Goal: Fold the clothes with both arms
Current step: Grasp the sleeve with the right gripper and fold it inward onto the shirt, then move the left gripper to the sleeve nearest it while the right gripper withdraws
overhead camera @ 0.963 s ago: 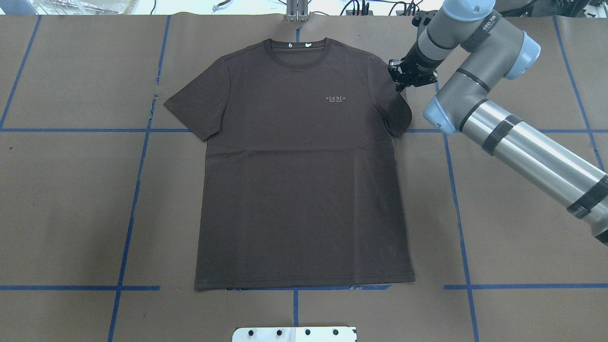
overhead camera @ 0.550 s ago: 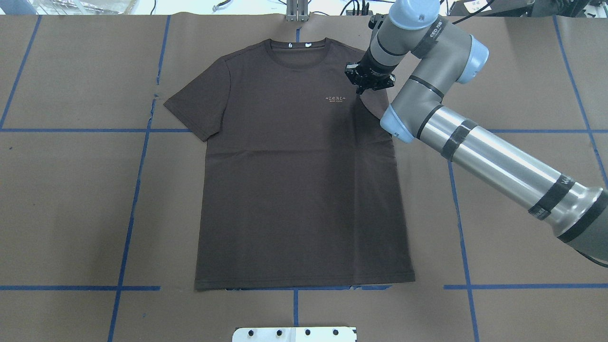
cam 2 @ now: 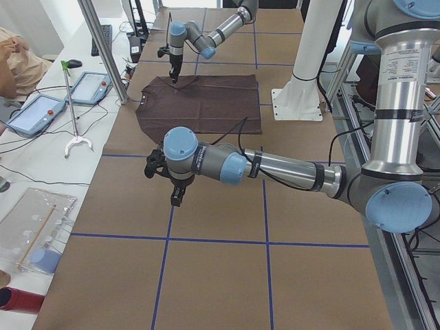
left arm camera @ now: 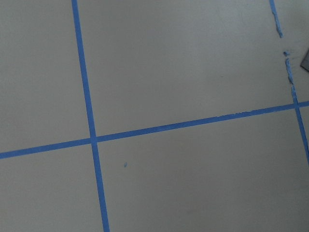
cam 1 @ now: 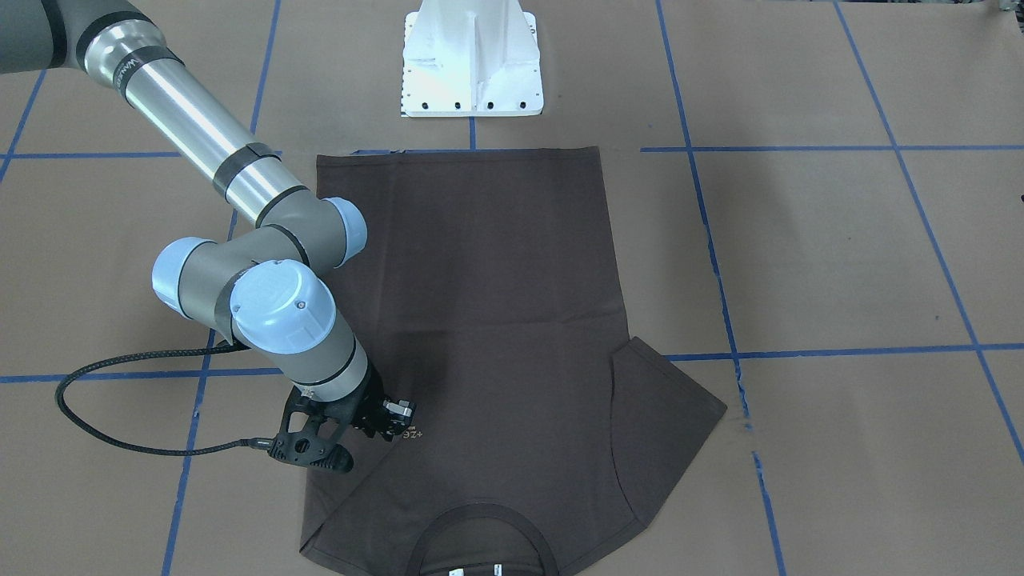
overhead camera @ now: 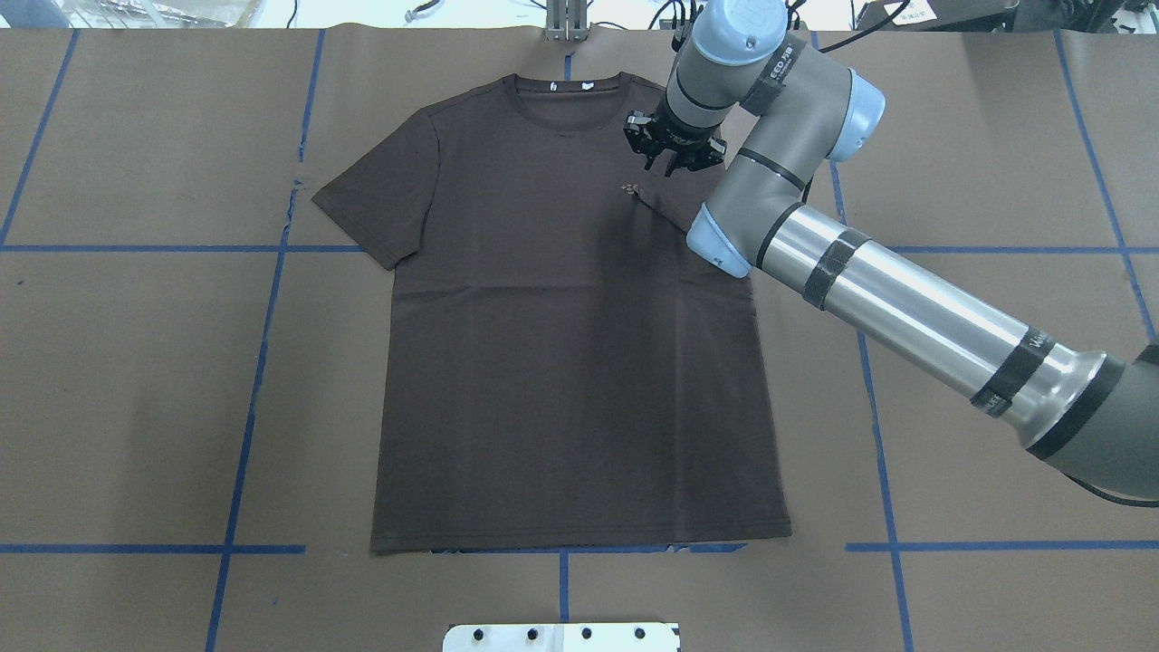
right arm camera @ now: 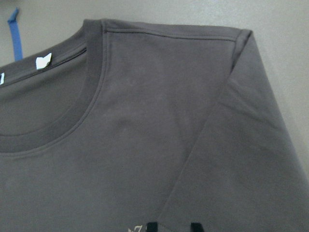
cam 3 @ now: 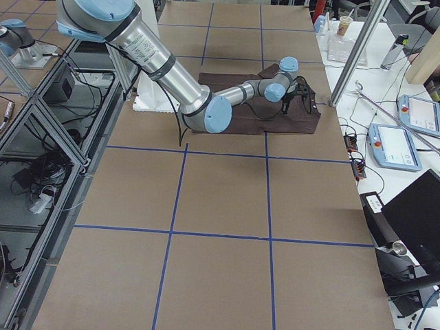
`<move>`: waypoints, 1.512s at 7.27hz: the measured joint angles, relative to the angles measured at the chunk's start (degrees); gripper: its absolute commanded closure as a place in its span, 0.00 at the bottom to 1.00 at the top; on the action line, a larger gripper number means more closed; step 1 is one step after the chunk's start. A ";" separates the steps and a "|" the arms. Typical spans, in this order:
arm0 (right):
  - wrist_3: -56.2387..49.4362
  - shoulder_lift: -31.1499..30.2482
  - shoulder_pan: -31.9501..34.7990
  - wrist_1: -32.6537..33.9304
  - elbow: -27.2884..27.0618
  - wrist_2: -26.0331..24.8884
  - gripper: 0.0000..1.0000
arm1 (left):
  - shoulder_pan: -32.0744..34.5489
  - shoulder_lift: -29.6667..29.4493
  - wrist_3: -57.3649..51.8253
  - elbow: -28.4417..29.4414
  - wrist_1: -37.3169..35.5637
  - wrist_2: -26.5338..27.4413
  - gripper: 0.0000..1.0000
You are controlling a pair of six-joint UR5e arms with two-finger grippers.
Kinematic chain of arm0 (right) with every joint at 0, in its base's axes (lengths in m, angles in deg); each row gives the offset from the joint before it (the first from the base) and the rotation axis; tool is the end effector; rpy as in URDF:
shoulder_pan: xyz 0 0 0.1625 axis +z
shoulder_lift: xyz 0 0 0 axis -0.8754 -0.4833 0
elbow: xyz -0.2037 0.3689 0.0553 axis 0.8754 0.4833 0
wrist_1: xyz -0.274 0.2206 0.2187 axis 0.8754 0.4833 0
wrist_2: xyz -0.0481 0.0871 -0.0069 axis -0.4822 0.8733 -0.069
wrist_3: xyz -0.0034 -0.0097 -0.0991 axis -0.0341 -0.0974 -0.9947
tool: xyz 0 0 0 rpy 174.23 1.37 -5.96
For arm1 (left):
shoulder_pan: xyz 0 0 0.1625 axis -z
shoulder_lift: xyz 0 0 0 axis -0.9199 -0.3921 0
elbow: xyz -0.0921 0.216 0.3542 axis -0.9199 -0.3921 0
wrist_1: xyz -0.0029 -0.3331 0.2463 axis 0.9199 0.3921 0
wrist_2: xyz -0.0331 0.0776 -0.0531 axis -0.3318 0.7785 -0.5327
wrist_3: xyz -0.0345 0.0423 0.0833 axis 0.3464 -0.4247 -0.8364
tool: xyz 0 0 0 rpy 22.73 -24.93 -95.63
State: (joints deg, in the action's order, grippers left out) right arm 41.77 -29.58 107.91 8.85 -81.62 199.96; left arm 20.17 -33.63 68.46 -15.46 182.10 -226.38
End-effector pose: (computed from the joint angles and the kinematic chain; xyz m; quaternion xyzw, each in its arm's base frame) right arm -0.5119 -0.6801 0.2850 0.0294 -0.4352 0.1753 0.8826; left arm -0.0261 -0.5015 0.5394 0.1160 0.4650 0.0634 0.8754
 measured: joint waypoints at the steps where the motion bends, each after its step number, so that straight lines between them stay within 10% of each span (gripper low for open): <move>1: 1.98 -0.21 0.10 0.09 -1.06 -1.02 0.00 | -1.63 -0.29 1.89 0.41 2.93 -1.37 0.00; 8: -3.68 -22.56 9.20 -0.06 -29.26 16.59 0.00 | -17.95 -15.02 31.92 5.96 14.46 5.71 0.01; 11: -10.04 -33.76 12.66 -0.08 -38.68 19.98 0.00 | -26.04 -27.33 45.55 18.59 16.18 12.50 0.02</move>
State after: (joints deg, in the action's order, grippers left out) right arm 31.73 -63.34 120.56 8.77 -120.29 219.94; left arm -5.87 -60.97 114.01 3.14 198.28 -213.88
